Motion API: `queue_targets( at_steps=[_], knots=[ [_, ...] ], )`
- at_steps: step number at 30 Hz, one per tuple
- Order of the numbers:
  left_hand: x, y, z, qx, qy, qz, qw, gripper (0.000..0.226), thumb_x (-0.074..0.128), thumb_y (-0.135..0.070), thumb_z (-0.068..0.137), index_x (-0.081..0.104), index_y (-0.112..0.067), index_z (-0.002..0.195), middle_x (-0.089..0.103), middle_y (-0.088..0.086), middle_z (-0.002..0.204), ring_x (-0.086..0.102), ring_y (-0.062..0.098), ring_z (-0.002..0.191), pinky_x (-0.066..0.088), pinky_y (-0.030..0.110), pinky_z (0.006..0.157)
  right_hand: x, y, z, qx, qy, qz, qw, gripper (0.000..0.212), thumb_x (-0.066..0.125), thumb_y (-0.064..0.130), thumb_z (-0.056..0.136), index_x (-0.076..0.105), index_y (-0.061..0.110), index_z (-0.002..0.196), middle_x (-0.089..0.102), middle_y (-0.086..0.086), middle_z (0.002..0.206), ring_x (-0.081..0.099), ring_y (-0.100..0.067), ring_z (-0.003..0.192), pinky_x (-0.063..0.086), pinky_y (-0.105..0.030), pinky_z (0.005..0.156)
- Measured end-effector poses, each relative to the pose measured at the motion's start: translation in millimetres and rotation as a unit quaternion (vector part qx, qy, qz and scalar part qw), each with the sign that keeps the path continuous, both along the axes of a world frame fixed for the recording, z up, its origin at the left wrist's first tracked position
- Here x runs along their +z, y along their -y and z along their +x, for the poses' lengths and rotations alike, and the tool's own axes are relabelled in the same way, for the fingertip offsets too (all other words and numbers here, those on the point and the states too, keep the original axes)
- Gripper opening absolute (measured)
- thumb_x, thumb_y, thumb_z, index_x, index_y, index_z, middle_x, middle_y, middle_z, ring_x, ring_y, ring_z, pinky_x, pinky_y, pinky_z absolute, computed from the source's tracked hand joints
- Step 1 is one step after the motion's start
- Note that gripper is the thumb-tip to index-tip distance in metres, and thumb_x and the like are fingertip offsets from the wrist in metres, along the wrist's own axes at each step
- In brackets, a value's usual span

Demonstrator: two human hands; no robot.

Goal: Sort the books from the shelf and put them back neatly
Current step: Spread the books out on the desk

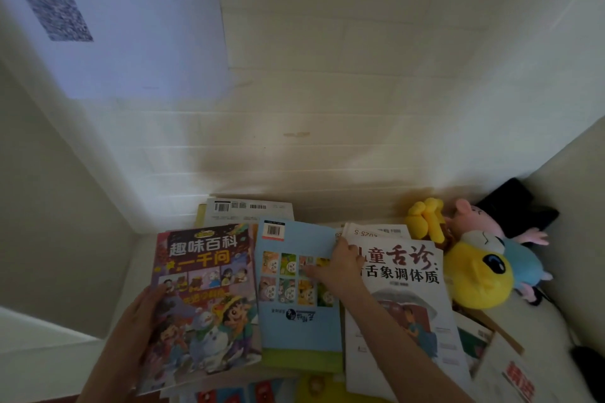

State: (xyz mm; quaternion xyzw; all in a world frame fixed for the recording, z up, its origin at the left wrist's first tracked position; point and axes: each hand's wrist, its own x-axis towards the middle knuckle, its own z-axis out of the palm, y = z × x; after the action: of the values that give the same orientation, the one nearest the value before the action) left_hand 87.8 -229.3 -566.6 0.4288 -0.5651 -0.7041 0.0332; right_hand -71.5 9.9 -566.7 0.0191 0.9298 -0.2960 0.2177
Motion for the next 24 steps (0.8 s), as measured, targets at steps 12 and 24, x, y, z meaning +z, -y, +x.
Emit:
queue_targets(
  at_steps=[12, 24],
  knots=[
    [8.5, 0.0, 5.3, 0.001, -0.001, 0.013, 1.000, 0.024, 0.048, -0.025, 0.098, 0.065, -0.010, 0.103, 0.068, 0.024, 0.104, 0.062, 0.039, 0.097, 0.042, 0.055, 0.098, -4.2, 2.1, -23.1, -0.003, 0.059, -0.016, 0.998, 0.081, 0.089, 0.039, 0.059, 0.043, 0.010, 0.119, 0.052, -0.008, 0.122, 0.049, -0.026, 0.118, 0.045, -0.041, 0.099],
    [2.3, -12.7, -5.0, -0.049, 0.011, 0.074, 0.996, 0.021, 0.049, -0.020, 0.097, 0.064, -0.007, 0.090, 0.070, 0.004, 0.058, 0.067, 0.015, 0.052, 0.052, 0.028, 0.060, 110.7, -13.0, -12.3, -0.023, -0.158, -0.481, 0.862, 0.028, 0.073, -0.009, 0.071, 0.052, 0.010, 0.074, 0.068, 0.000, 0.081, 0.068, -0.015, 0.082, 0.057, -0.031, 0.071]
  ],
)
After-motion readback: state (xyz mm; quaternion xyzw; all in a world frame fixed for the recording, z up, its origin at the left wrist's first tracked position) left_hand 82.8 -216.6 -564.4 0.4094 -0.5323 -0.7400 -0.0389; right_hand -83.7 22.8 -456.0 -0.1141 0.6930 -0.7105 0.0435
